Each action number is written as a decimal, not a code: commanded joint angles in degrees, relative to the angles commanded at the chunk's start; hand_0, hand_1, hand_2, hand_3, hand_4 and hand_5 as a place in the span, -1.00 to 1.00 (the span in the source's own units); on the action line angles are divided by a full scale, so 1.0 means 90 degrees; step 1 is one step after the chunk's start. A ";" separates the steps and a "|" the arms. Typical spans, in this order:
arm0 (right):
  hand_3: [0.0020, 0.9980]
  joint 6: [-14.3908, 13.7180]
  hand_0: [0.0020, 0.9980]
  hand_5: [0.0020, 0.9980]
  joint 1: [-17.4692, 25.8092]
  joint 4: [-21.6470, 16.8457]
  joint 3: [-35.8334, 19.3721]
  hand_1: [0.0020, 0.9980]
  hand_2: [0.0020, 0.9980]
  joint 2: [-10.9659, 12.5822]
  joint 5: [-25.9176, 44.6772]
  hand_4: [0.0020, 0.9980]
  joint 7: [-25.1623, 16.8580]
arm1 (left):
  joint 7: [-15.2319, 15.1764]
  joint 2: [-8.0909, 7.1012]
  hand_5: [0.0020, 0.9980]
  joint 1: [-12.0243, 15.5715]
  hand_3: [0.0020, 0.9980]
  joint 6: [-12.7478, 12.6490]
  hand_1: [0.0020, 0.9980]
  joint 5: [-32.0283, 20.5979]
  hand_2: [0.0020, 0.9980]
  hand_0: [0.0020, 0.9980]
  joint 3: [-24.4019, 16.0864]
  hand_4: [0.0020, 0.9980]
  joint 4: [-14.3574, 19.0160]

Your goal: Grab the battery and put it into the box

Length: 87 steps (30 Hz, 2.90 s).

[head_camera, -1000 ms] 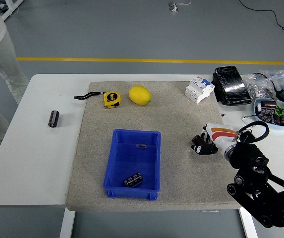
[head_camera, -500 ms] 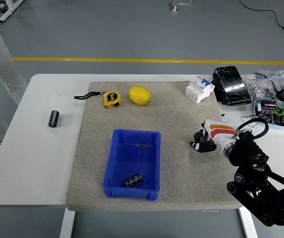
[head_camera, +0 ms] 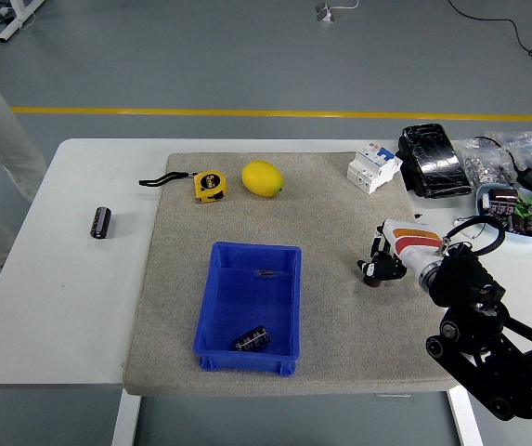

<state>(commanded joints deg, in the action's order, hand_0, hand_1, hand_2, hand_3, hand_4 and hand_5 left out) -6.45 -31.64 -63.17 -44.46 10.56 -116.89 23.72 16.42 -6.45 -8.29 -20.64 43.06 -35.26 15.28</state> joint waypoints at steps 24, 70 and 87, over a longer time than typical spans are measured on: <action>-0.19 0.0167 -0.57 -0.44 0.0023 -0.0008 0.0001 -0.48 -0.30 -0.0027 -0.0081 0.57 0.0039 | -0.0001 0.0001 0.48 -0.0028 0.29 0.0019 0.06 -0.0013 0.11 0.20 0.0032 0.28 0.0004; -0.10 0.0551 -0.37 -0.66 0.0005 -0.0235 0.0057 -0.21 -0.09 0.0059 -0.0142 0.63 -0.0179 | 0.0085 -0.0023 0.48 0.0030 0.29 0.0068 0.06 0.0147 0.11 0.20 -0.0054 0.28 0.0011; -0.05 0.0972 -0.12 -0.63 -0.0050 -0.0371 0.0063 -0.12 0.02 0.0110 -0.0367 0.76 -0.0277 | 0.0072 -0.0032 0.48 -0.0009 0.30 0.0066 0.05 0.0114 0.10 0.20 -0.0033 0.28 0.0005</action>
<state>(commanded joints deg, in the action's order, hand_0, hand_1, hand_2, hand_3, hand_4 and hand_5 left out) 2.29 -32.09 -66.51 -43.89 11.55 -120.19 21.23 17.07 -6.74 -8.38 -20.05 44.08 -35.56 15.32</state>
